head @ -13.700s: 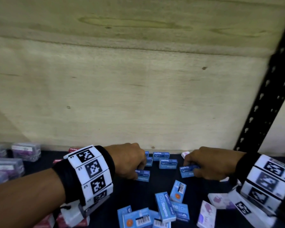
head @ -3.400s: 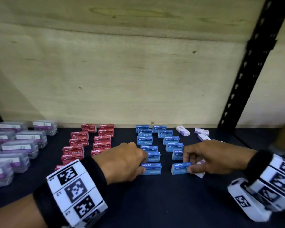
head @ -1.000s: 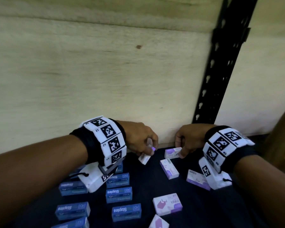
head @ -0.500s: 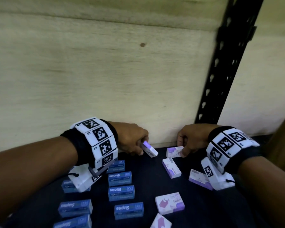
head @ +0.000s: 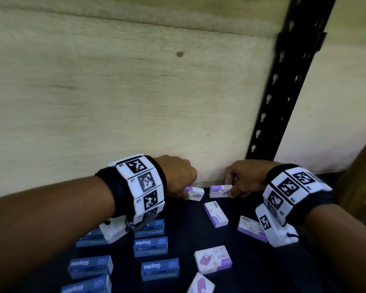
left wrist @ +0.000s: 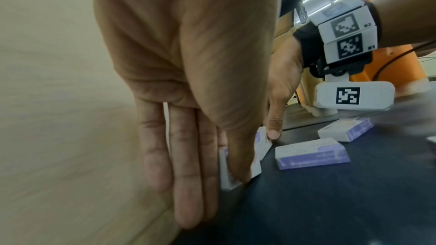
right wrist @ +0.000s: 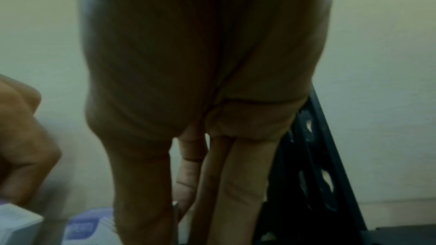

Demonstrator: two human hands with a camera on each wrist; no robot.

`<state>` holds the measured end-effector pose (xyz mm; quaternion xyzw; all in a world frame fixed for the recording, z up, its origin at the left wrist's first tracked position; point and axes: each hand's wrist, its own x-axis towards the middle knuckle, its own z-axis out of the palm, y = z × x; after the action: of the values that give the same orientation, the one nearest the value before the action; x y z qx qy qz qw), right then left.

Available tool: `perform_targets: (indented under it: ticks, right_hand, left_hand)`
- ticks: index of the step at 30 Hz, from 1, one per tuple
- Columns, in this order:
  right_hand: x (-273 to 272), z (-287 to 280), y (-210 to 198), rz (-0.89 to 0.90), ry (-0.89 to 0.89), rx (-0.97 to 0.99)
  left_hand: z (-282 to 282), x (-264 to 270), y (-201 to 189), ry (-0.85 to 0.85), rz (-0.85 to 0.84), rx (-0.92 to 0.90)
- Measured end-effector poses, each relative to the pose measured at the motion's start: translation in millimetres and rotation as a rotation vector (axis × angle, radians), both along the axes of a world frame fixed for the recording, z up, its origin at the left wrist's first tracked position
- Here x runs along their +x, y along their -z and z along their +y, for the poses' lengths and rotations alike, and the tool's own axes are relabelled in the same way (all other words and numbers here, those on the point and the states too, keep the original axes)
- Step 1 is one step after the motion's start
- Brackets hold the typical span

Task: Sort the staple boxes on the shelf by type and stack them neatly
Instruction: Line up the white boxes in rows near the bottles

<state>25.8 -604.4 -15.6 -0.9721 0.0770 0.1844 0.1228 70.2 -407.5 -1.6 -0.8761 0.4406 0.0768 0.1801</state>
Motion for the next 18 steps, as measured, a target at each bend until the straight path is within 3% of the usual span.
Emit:
perform_targets:
  ticks: [13, 18]
  right_hand:
    - [-4.1, -0.6, 0.6, -0.005, 0.039, 0.035]
    - [-3.8, 2.4, -1.4, -0.033, 0.051, -0.027]
  left_hand:
    - [-6.3, -4.8, 0.1, -0.03, 0.025, 0.0]
    - [2.5, -16.3, -16.4, -0.062, -0.022, -0.022]
